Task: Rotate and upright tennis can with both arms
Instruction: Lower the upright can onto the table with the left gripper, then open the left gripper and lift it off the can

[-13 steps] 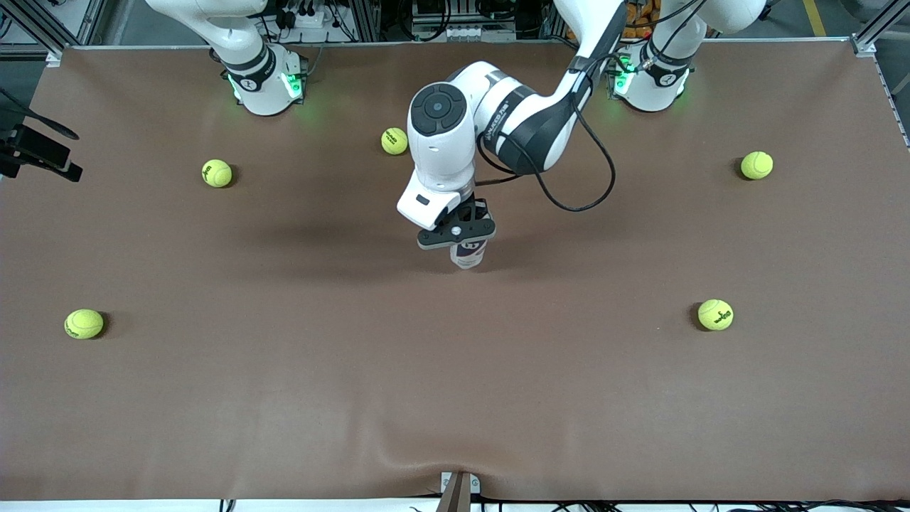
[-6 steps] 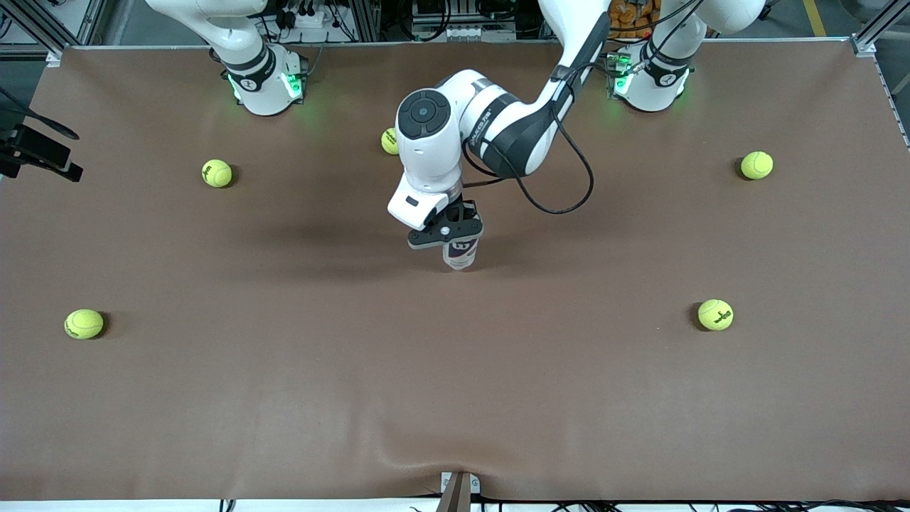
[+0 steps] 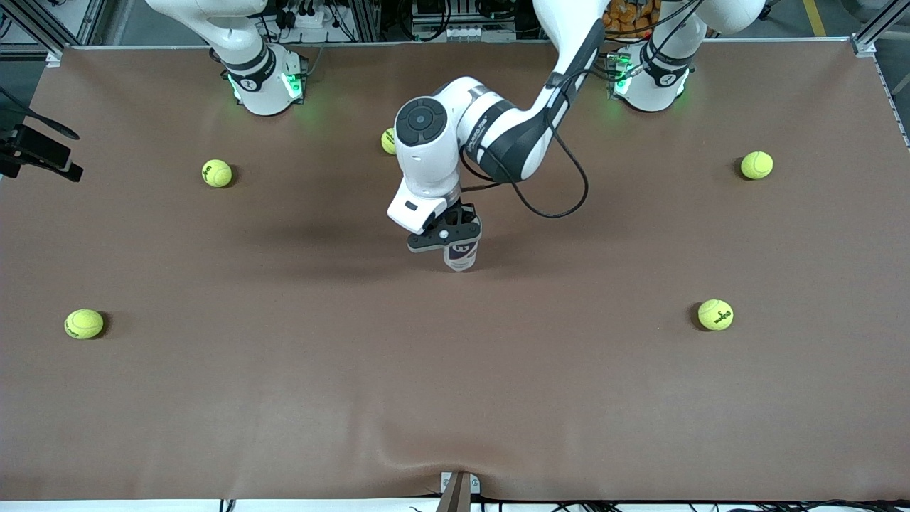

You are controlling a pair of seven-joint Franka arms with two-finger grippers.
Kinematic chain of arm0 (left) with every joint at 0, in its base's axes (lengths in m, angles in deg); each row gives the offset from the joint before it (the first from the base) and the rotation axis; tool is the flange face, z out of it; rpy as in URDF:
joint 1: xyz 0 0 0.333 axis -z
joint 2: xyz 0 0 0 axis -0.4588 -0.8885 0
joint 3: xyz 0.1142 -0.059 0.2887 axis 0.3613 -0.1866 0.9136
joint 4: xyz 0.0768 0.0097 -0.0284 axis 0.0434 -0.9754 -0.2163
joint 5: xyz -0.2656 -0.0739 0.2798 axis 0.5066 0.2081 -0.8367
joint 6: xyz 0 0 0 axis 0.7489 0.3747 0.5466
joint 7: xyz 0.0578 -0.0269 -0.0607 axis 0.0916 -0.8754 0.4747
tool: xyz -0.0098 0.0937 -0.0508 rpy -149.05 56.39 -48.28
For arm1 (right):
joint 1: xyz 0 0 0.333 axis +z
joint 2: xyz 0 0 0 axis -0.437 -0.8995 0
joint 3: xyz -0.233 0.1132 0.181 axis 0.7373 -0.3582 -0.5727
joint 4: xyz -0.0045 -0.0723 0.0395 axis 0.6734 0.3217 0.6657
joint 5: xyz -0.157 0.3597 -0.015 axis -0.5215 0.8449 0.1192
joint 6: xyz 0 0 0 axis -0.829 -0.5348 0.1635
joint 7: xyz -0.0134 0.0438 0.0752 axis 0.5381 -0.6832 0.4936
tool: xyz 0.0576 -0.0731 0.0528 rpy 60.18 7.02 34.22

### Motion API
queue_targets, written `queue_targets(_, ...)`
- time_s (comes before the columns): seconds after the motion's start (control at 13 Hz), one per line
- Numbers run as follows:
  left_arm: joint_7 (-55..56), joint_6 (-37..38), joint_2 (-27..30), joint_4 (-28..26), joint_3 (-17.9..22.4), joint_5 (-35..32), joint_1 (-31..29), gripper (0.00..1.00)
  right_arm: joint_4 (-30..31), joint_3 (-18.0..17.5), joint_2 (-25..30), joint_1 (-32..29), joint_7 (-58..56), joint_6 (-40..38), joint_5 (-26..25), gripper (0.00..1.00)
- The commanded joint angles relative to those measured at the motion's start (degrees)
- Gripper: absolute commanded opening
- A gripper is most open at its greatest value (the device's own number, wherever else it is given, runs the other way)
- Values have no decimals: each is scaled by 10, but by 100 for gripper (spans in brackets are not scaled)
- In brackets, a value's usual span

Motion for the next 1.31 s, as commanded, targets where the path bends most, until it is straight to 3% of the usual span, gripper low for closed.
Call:
queue_targets(0.0,15,-9,-4,7,10,-15,10,0,4,-2,4,-2,2,-1,9,100)
queue_targets(0.08,14,-9,-1,7,10,-15,10,36,4,-2,4,-2,2,-1,9,100)
queue_targets(0.15,13,-9,-1,6,10,-15,10,96,4,-2,4,-2,2,-1,9,100)
queue_targets(0.23,11,-9,-1,4,11,-18,10,100,4,-2,4,-2,2,-1,9,100)
queue_targets(0.69,10,-2,18,5,14,-17,9,100,4,-3,4,-2,2,-1,9,100)
queue_targets(1.24,4,8,100,4,14,-17,0,100,4,-2,4,-1,2,-1,9,100)
